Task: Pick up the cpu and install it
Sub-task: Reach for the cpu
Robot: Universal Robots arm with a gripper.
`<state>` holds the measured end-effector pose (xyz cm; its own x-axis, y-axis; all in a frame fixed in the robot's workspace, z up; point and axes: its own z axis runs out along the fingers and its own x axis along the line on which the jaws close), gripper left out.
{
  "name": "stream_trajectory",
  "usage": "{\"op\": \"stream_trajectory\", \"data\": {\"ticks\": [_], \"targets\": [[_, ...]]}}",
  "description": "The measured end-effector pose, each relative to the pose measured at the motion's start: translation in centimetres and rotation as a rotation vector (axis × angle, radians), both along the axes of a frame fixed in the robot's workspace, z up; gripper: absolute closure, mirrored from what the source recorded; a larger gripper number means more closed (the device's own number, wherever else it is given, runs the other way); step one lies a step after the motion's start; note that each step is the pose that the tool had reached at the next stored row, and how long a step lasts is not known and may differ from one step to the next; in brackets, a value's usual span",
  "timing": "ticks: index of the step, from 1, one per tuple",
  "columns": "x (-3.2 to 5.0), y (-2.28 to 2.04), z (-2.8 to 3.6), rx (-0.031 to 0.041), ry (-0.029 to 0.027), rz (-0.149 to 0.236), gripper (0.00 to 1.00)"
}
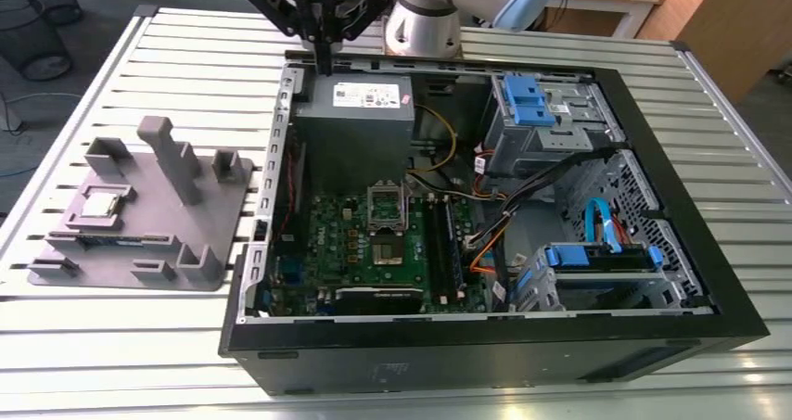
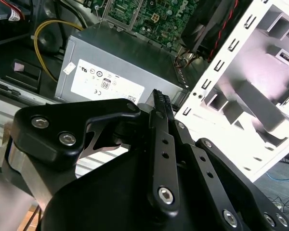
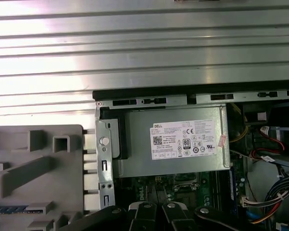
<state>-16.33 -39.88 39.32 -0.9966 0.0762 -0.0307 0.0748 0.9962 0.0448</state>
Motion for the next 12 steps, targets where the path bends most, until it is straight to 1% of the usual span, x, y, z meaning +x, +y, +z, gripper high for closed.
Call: {"op": "stream_trajectory", "data": {"ticks": [12], "targets": [[-1.48, 0.0, -0.01, 0.0001, -0.0041, 0.0, 0.89]]}}
